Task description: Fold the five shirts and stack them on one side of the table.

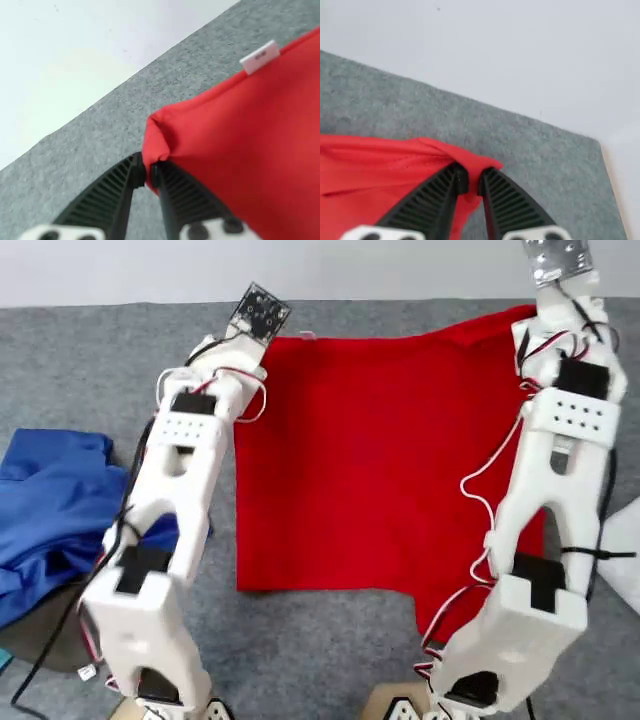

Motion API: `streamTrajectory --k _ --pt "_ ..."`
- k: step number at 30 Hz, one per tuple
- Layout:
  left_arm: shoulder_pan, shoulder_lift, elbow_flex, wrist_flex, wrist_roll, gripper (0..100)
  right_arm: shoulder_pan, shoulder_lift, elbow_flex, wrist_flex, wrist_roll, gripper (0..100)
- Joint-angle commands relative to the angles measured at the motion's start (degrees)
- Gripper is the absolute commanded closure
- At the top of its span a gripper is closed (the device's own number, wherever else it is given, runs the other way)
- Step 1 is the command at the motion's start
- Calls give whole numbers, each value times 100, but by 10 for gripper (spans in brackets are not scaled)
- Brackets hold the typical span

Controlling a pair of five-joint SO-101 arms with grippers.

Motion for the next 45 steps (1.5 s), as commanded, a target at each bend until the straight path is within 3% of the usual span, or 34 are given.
streamTrajectory --k 1,11,16,25,36,45 --pt "-114 633 -1516 642 35 993 -57 -22 -79 -356 -35 988" --pt "-70 1890 -3890 3182 18 993 -40 -40 -79 708 149 988" --pt "-70 2101 -4382 4624 -26 993 -66 -101 -79 1815 448 988" --pt "185 2136 -4497 6778 -1055 994 -48 -716 -79 3266 668 988" --pt "334 1521 -3978 6822 -1116 994 127 -1218 -79 4646 1081 988" --pt "519 88 -1807 6822 -2013 994 470 -1455 -79 5956 1512 988"
